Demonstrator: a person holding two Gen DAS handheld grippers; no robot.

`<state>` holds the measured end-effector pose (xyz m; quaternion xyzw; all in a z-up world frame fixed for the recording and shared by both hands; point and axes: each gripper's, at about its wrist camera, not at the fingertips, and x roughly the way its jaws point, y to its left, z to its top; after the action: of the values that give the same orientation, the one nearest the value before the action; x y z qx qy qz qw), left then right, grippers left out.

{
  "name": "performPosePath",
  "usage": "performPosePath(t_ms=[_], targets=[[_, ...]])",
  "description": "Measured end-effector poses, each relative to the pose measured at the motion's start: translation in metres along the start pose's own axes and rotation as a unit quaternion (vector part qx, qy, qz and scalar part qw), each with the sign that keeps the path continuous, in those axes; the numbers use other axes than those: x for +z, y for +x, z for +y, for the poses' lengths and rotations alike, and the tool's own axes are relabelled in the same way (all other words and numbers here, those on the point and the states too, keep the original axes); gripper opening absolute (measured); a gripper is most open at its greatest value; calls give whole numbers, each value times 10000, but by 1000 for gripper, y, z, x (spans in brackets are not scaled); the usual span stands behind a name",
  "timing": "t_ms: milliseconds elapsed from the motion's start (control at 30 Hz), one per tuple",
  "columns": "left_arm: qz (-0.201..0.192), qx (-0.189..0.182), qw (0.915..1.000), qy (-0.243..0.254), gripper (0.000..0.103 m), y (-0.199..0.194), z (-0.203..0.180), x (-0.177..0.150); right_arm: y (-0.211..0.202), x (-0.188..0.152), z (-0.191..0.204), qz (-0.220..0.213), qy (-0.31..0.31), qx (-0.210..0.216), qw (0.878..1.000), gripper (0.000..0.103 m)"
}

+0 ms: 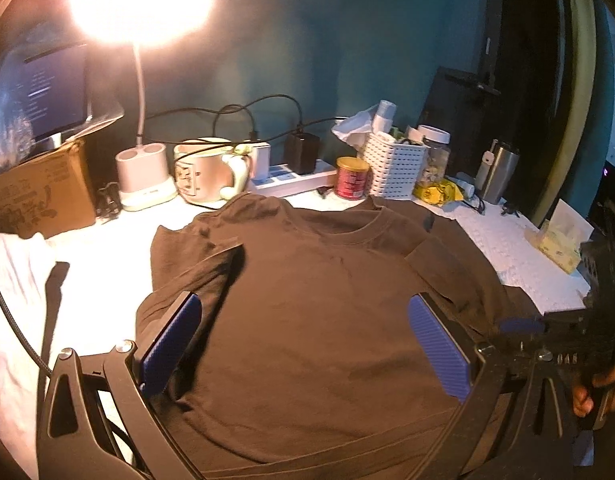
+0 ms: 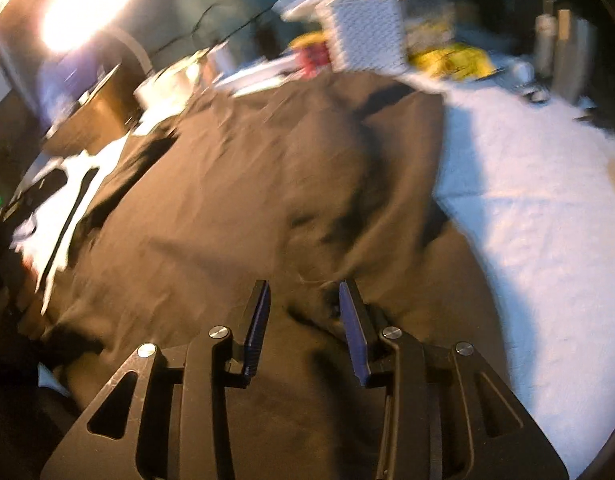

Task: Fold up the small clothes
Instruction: 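Grasp the opposite side edge of the shirt with the left gripper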

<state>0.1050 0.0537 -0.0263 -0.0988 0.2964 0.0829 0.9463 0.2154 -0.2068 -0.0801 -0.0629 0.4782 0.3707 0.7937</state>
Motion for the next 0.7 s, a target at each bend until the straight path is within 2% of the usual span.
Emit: performPosePath(t_ms=[100, 167, 333, 500, 700], targets=[[65, 104, 9999, -30, 102, 0, 14, -4, 0, -3, 19, 95, -165, 419, 9989, 38], [117, 156, 9998, 6, 102, 1, 24, -5, -4, -3, 29, -13, -182, 437, 9989, 38], [180, 297, 9992, 181, 102, 5, 47, -4, -9, 2, 30, -219, 48, 149, 9996, 39], [124, 144, 9998, -73, 102, 9, 80, -3, -11, 12, 26, -365, 234, -114, 9990, 39], [242, 3, 9993, -302, 92, 22, 109, -5, -3, 20, 29, -459, 257, -329, 9981, 44]])
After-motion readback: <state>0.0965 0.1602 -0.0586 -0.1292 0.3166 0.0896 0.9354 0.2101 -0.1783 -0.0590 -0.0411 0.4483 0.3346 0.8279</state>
